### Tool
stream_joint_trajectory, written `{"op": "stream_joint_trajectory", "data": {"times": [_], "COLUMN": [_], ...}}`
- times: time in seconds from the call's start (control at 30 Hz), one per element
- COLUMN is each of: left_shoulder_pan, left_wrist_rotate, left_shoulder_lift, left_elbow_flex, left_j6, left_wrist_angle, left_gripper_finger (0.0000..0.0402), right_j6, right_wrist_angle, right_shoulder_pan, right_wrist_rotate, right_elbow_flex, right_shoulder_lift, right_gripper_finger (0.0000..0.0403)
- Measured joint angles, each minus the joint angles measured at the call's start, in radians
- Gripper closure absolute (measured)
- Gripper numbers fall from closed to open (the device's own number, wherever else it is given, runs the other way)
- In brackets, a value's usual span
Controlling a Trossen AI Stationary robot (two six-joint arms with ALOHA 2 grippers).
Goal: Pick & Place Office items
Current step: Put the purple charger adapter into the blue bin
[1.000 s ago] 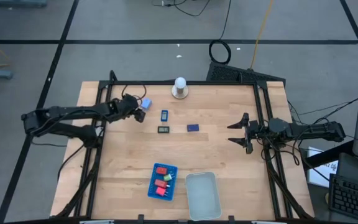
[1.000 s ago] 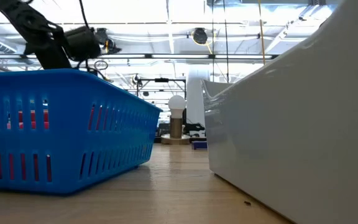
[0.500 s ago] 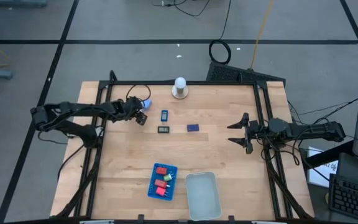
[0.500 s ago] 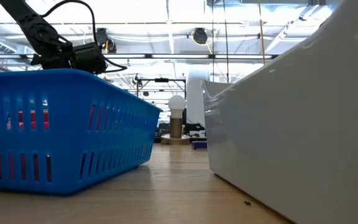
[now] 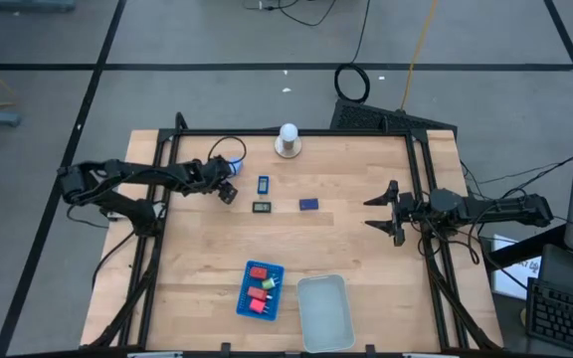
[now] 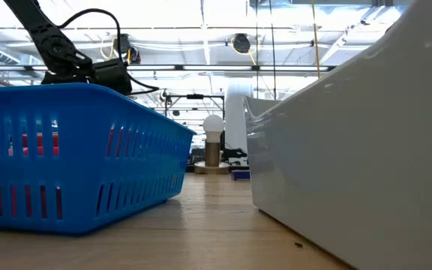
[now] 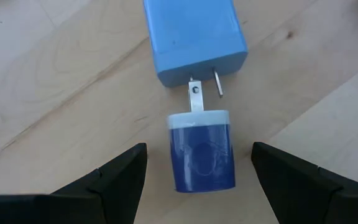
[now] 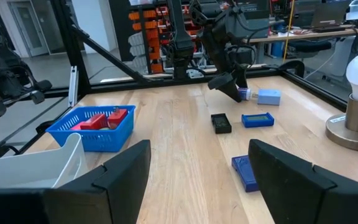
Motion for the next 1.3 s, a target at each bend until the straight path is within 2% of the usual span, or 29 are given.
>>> {"op": "stream_joint_trajectory", "data": {"times": [0.17, 0.47, 0.67, 0.77, 0.97, 1.13, 1.3], "left_shoulder_pan": [0.0, -0.001, -0.001, -0.001, -0.02, -0.05, -0.092], "left_wrist_rotate": [0.004, 0.025, 0.038, 0.035, 0.019, 0.019, 0.023], "left_shoulder_lift": [0.0, 0.002, 0.002, 0.002, 0.002, -0.028, -0.089], "left_elbow_flex": [0.0, -0.001, -0.001, -0.001, -0.003, -0.006, -0.006], "left_j6": [0.0, -0.011, -0.01, -0.01, -0.007, -0.004, -0.003], "left_wrist_angle": [0.0, 0.0, 0.001, 0.001, 0.001, -0.001, 0.037], "left_gripper_finger": [0.0125, 0.022, 0.0262, 0.0264, 0.024, 0.0267, 0.0268], "right_j6": [0.0, 0.0, 0.0, 0.0, 0.0, 0.0, 0.0], "right_wrist_angle": [0.0, 0.0, 0.0, 0.0, 0.0, 0.0, 0.0], "right_shoulder_pan": [0.0, 0.0, 0.0, 0.0, 0.0, 0.0, 0.0], "right_wrist_rotate": [0.0, 0.0, 0.0, 0.0, 0.0, 0.0, 0.0], "right_elbow_flex": [0.0, 0.0, 0.0, 0.0, 0.0, 0.0, 0.0], "right_shoulder_lift": [0.0, 0.0, 0.0, 0.0, 0.0, 0.0, 0.0], "right_gripper_finger": [0.014, 0.014, 0.014, 0.014, 0.014, 0.014, 0.014]}}
